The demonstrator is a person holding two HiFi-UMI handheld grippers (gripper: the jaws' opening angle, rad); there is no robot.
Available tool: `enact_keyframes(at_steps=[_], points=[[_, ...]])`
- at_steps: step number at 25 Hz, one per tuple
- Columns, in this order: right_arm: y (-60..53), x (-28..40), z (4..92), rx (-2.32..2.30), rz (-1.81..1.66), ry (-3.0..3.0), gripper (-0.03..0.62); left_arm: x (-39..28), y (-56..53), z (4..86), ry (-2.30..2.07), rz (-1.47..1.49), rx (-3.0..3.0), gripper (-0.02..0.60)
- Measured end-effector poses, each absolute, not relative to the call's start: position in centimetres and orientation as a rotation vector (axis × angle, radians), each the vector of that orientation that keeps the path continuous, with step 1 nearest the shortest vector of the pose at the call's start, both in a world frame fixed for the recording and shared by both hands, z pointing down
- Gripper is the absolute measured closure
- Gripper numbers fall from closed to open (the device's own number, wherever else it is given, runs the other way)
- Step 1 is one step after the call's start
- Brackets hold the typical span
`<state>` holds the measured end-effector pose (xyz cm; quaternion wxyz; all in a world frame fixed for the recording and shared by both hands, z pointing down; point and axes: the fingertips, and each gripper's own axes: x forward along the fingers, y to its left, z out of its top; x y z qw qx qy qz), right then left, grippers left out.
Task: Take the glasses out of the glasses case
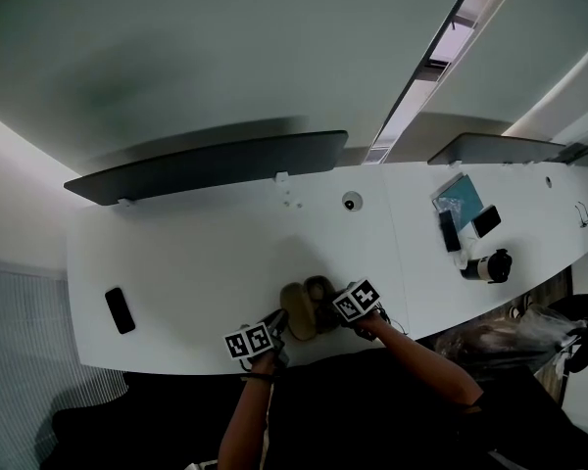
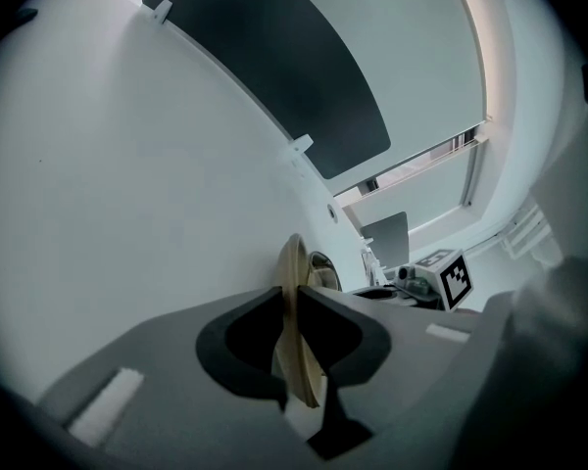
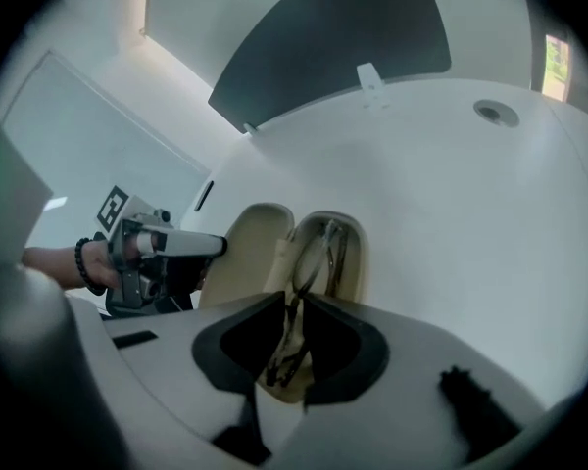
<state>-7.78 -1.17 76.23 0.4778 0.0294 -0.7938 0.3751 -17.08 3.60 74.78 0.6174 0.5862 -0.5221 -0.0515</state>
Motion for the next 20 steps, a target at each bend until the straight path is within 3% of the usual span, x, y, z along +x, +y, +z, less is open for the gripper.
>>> enact_keyframes(at_steps=[7, 20], points=[[-0.5, -8.4, 77.2, 0.096, 0.968, -1.831, 0.543, -17.0, 3.7, 74.8, -1.179, -0.084, 1.369, 0.524], [-1.6, -7.9, 72.0, 0.148, 1.418, -2.002, 0.553, -17.4, 3.9, 74.4, -1.168, -0.091, 1.371, 0.518]])
